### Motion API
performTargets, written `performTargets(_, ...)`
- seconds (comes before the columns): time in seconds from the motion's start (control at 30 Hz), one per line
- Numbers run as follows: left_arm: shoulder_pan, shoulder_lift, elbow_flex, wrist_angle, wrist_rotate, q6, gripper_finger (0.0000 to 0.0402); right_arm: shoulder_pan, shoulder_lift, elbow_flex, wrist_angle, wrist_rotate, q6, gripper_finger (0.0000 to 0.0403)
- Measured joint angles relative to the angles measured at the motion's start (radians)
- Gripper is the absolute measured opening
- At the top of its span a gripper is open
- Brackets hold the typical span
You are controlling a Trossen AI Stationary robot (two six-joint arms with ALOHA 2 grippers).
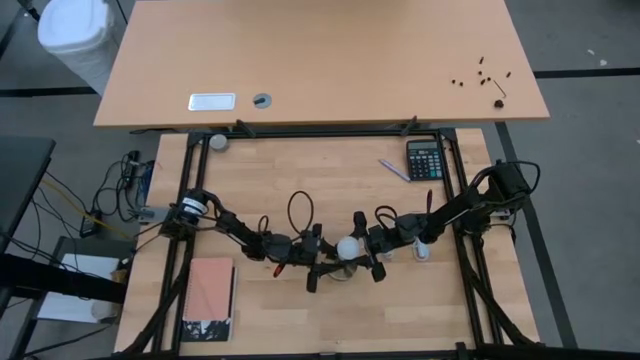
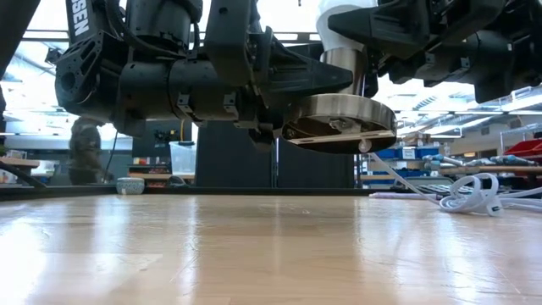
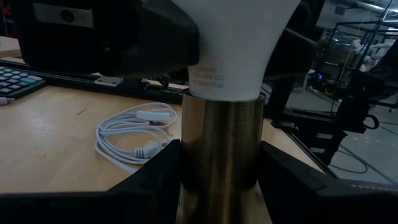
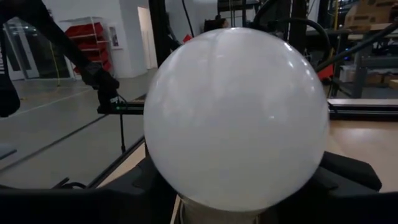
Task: Screw lightbulb
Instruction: Insert the lightbulb on the lamp
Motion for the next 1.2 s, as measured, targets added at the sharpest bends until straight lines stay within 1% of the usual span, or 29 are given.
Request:
performTargets(0.17,0.000,0.000,0.000,-0.001,-0.005,0.000,0.0183,0.002,0.000,0.000,0.000,0.019,0.000,0.0217)
performTargets(0.23,0.000,0.000,0.000,-0.003,-0.014,0.000,0.0183,0.010,0.000,0.000,0.000,0.047,0.000,0.0217)
performTargets(0.33,0.000,0.000,0.000,-0.009,-0.049,0.006,0.0183,0.033,0.000,0.000,-0.010,0.127,-0.001,0.0217)
performTargets(0.47,-0.001,0.000,-0.001,-0.014,-0.124,0.019,0.0183,0.077,0.000,0.000,-0.022,0.271,-0.005,0.0217)
performTargets(0.6,-0.008,0.000,0.000,-0.017,-0.221,0.040,0.0183,0.112,0.000,0.000,-0.030,0.429,-0.005,0.0217)
performTargets(0.7,-0.014,0.000,0.000,-0.026,-0.302,0.058,0.0183,0.125,0.000,0.018,-0.074,0.521,0.014,0.0217)
performTargets(0.8,-0.018,0.001,0.014,-0.077,-0.387,0.056,0.0183,0.124,-0.001,0.070,-0.200,0.597,0.041,0.0217)
performTargets(0.93,-0.026,0.002,0.071,-0.191,-0.487,0.074,0.0183,0.121,-0.001,0.146,-0.379,0.689,0.098,0.0216)
performTargets(1.03,-0.040,0.002,0.109,-0.248,-0.574,0.095,0.0183,0.123,-0.001,0.181,-0.430,0.735,0.118,0.0216)
performTargets(1.2,-0.055,0.002,0.127,-0.254,-0.677,0.109,0.0183,0.138,-0.001,0.198,-0.442,0.857,0.205,0.0216)
